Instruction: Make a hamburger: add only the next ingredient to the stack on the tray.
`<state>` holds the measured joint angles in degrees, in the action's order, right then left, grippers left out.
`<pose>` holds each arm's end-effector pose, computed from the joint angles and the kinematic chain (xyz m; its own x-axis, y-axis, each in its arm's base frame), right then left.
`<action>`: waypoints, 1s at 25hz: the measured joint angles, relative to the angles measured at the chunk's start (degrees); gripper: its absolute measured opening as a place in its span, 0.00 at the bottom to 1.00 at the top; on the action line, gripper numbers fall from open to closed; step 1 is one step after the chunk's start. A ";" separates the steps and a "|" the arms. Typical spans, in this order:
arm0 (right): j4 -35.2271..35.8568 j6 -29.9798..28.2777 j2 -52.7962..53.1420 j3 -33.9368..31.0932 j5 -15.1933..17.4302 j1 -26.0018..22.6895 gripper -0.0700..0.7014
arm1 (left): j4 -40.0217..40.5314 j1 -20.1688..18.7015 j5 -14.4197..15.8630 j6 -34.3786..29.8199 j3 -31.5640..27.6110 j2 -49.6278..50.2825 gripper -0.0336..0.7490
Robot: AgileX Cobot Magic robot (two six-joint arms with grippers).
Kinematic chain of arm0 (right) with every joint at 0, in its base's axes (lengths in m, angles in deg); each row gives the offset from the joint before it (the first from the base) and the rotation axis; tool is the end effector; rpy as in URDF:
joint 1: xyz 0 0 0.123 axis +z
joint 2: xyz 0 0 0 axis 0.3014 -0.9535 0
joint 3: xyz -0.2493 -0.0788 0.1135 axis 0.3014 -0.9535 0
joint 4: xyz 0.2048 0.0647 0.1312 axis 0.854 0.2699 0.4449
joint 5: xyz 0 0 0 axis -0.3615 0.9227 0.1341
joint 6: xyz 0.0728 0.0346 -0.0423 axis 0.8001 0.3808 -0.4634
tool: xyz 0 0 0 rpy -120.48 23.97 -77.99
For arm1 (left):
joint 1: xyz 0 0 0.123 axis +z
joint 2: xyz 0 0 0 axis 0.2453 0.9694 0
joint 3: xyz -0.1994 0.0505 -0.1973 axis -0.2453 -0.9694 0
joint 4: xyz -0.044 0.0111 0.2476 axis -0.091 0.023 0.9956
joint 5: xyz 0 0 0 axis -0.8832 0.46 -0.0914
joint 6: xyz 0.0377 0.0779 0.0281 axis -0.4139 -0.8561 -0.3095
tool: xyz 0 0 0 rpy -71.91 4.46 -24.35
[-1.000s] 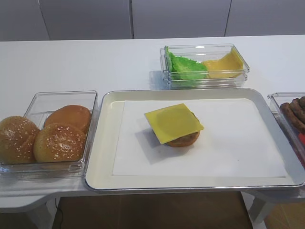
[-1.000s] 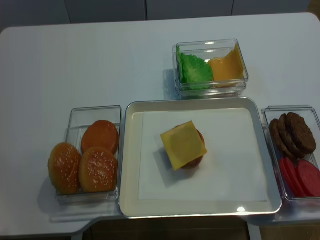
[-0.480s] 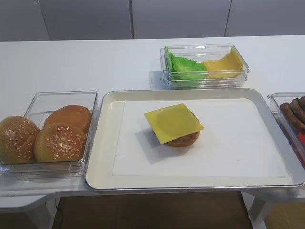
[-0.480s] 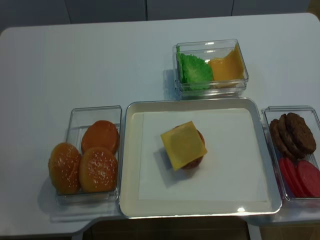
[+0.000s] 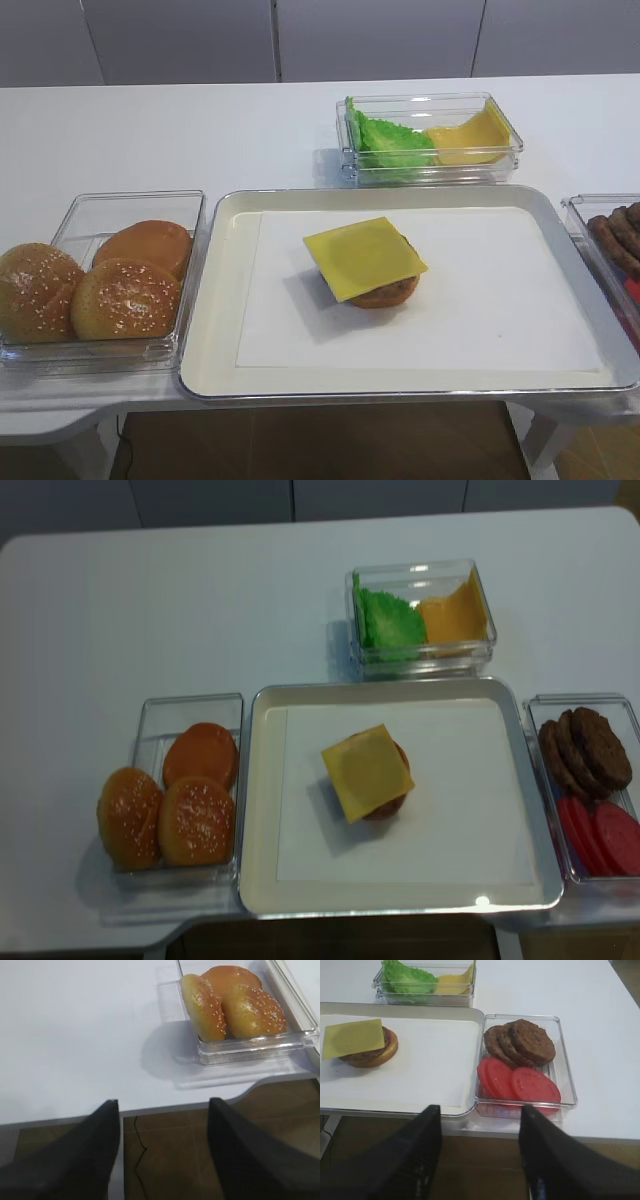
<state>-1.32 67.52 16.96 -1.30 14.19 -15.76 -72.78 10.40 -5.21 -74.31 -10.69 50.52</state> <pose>-0.0313 0.0097 0.2991 -0.4431 -0.0353 -0.8958 -0.1464 0.9887 0.0334 -0.0120 0.0066 0.2649 -0.5532 -0.0329 -0.8324 -0.0255 0.9994 -0.0225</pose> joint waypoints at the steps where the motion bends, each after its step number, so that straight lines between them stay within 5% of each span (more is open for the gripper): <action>1: 0.00 0.00 0.00 -0.90 -0.82 0.00 0.58 | 0.00 0.00 0.00 0.00 0.00 0.00 0.57; 12: -2.78 -0.80 0.00 -7.83 -3.05 0.00 0.58 | 0.00 0.00 0.00 0.00 0.00 0.00 0.57; 25: -2.99 -0.20 0.00 -8.48 -3.05 0.00 0.58 | 0.00 0.00 0.00 0.00 0.00 0.00 0.57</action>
<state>-4.31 67.32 16.96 -9.78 11.14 -15.76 -72.78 10.40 -5.21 -74.31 -10.69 50.52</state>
